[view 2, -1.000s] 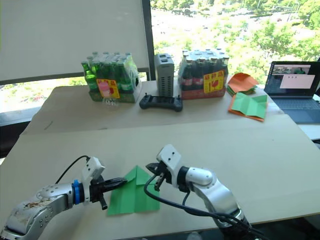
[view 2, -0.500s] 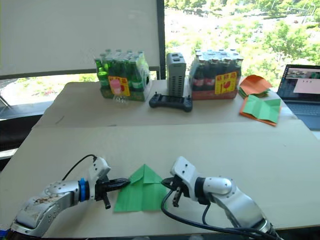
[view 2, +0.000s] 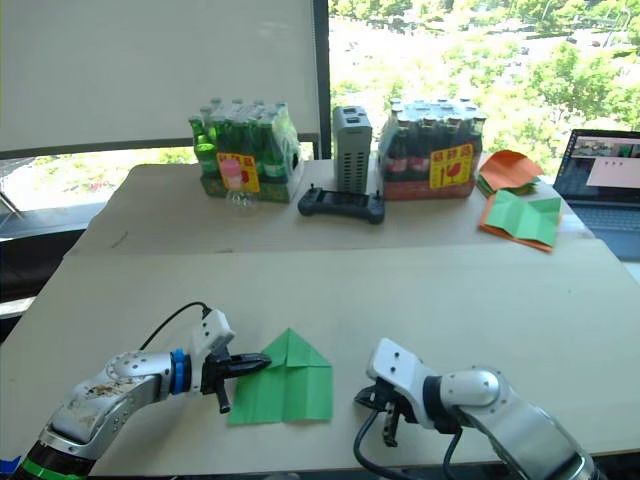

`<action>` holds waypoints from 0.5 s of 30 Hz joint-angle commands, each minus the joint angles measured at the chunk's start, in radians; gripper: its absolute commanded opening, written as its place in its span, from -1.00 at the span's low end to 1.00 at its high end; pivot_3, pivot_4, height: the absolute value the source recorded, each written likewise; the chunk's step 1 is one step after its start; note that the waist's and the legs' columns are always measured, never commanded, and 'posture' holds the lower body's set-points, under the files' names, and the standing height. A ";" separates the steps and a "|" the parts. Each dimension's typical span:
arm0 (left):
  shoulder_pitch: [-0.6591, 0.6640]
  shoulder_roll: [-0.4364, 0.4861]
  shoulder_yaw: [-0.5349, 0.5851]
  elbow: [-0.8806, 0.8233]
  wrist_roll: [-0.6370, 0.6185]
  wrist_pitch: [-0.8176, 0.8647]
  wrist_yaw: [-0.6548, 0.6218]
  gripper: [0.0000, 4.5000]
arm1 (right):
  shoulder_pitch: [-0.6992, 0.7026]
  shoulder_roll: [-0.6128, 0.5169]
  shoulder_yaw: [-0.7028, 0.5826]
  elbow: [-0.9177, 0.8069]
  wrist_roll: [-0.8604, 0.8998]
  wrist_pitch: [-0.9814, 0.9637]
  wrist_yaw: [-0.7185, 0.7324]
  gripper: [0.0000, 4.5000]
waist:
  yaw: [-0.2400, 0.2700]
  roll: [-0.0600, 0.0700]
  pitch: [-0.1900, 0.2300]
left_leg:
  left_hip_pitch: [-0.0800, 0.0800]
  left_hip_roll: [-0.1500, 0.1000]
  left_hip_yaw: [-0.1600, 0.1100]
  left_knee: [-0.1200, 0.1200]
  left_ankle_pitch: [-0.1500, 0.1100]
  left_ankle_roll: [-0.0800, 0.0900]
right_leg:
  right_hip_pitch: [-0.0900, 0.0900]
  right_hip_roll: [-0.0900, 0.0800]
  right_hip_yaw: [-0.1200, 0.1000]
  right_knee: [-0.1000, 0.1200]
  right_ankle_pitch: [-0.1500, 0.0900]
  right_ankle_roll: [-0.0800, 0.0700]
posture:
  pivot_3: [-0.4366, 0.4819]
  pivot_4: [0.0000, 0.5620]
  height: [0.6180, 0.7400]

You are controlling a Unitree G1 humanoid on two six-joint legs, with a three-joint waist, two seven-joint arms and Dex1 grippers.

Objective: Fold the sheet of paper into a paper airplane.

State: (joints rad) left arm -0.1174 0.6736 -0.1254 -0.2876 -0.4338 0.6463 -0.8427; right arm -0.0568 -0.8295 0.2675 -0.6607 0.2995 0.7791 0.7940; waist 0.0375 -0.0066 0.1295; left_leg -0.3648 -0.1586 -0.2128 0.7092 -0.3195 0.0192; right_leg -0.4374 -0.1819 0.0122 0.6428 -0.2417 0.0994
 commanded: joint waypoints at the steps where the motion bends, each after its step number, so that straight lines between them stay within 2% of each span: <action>1: 0.002 0.003 -0.021 0.017 0.026 -0.008 -0.007 -0.99 | 0.011 0.033 0.047 -0.003 -0.023 0.003 -0.034 -1.00 | 0.000 -0.001 0.000 | 0.001 0.000 0.001 0.000 0.000 0.000 | 0.000 0.000 0.000 0.000 0.000 0.000 | -0.05 -0.47 0.66; 6: 0.008 0.002 -0.018 0.015 0.026 -0.011 -0.006 -0.99 | 0.010 0.148 0.087 -0.014 0.000 -0.003 -0.072 -1.00 | 0.000 -0.005 0.000 | 0.011 0.001 0.004 -0.009 0.000 0.000 | 0.006 0.000 0.003 -0.001 0.000 0.000 | -0.05 -0.47 0.66; 10: 0.015 0.004 -0.016 0.014 0.027 -0.012 -0.006 -0.99 | -0.009 0.248 0.052 0.018 0.038 0.005 -0.105 -1.00 | 0.000 -0.005 0.000 | 0.012 0.002 0.005 -0.013 0.000 0.000 | 0.005 0.001 0.004 -0.002 0.000 0.000 | -0.05 -0.47 0.66; 15: 0.018 0.005 -0.013 0.013 0.028 -0.014 -0.006 -0.99 | -0.025 0.286 0.024 0.040 0.059 -0.002 -0.112 -1.00 | 0.000 -0.005 0.000 | 0.012 0.001 0.005 -0.013 0.000 0.000 | 0.005 0.000 0.004 -0.003 0.000 0.000 | -0.05 -0.47 0.66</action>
State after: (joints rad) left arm -0.1116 0.6730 -0.1322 -0.2776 -0.4247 0.6231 -0.8519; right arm -0.0679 -0.5534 0.3224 -0.6023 0.3321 0.7814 0.6848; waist 0.0376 -0.0113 0.1297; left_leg -0.3527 -0.1574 -0.2083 0.6962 -0.3193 0.0189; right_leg -0.4329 -0.1813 0.0162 0.6402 -0.2416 0.0991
